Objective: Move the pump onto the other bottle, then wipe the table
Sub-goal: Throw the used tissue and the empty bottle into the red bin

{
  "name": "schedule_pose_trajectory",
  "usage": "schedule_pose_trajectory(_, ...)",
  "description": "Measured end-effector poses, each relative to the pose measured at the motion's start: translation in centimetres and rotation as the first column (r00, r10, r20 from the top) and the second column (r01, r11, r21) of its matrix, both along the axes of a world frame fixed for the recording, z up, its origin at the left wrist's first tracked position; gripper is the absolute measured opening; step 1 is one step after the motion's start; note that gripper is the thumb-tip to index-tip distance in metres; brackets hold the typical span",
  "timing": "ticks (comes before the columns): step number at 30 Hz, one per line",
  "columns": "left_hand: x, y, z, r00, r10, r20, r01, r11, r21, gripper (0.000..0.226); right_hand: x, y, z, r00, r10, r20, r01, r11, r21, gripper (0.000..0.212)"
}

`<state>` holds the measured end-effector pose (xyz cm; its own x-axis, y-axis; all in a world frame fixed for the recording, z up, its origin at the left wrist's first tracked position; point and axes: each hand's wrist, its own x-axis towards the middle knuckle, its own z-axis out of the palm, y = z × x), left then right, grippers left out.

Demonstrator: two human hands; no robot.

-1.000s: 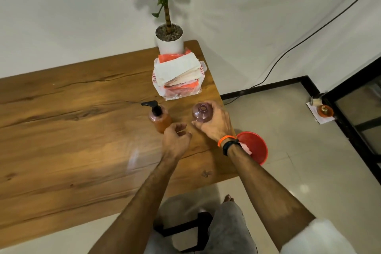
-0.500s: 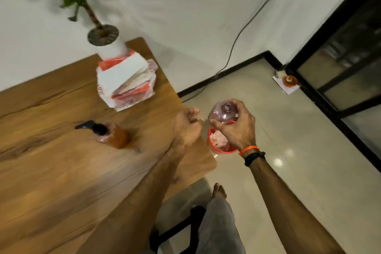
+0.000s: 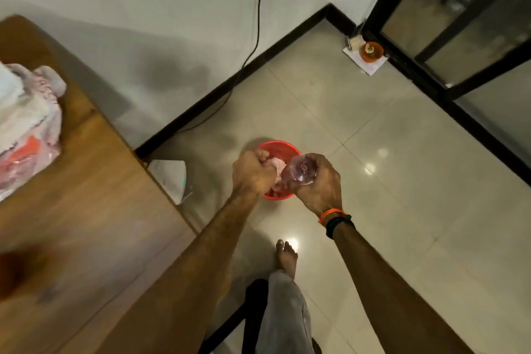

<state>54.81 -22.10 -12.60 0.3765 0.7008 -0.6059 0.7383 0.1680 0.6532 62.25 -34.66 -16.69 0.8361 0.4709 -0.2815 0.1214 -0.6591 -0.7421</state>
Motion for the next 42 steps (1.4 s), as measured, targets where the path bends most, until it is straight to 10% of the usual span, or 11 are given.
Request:
schedule_pose_trajectory(12,1.2,0.8,-8.4,0.978,-0.102,-0.181,0.114,0.992,0.056,0.008,2.8,2.7,-11.0,0.98,0.076,-0.185,-0.094,0.992,-0.089,0.091)
schedule_pose_trajectory(18,1.3,0.5,-8.0,0.972,-0.136,-0.194,0.148,0.988,0.051,0.01,2.8,1.9,-9.8,0.98,0.057,-0.191,-0.077,0.992,-0.1,0.065)
schedule_pose_trajectory(42,-15.4,1.5,17.4,0.994,0.03,0.102,-0.061,0.946,0.318,0.042,-10.9,5.5,20.3,0.91,0.375,0.175,-0.392,0.917,0.078,0.059)
